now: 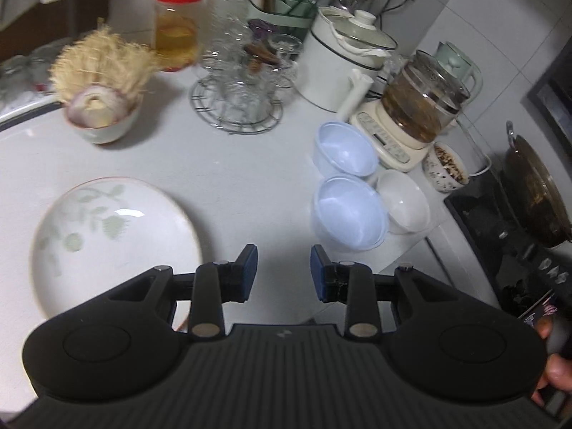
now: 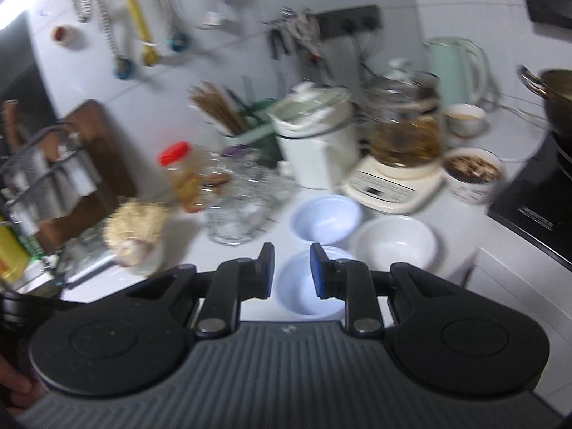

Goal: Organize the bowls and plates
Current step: 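Move both grippers to the light blue plastic bowl by the kettle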

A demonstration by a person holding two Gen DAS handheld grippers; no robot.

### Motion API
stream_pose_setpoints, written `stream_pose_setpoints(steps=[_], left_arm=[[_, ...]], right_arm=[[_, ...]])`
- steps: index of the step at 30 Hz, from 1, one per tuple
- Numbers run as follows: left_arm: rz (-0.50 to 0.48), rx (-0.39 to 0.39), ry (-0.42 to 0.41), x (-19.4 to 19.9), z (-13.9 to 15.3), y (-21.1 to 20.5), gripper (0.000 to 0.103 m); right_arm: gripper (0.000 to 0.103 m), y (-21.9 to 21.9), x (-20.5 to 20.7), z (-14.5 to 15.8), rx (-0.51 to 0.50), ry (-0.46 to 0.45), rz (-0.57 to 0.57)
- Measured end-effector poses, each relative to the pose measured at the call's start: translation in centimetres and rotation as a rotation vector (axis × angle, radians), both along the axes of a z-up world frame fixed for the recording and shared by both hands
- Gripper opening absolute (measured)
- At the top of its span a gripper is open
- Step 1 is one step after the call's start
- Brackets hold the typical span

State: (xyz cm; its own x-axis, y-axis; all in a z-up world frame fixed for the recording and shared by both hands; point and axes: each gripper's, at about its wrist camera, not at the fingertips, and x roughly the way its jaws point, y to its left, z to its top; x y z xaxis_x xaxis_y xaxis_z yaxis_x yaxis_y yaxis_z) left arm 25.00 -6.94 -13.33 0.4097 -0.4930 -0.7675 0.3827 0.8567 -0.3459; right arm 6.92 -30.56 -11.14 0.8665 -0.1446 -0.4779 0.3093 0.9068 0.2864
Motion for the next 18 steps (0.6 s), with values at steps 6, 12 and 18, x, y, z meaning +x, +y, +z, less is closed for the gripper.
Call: stream_pose_setpoints(steps=[6, 12, 18], left_arm=[[-0.034, -0.015, -0.018, 3.3, 0.5, -2.1, 0.036], [-0.062, -0.025, 0.028, 6.8, -0.7, -3.6, 0.037], [-0.123, 0.003, 0.065, 9.0, -3.4, -5.8, 0.045]], right_arm=[[0.039, -2.5, 1.6, -0.9, 0.025, 0.061, -0.071], [0.055, -4.6, 3.4, -2.7, 0.051, 0.128, -0.112], [0.055, -6.7, 4.1, -4.8, 0.160, 0.170, -0.166]])
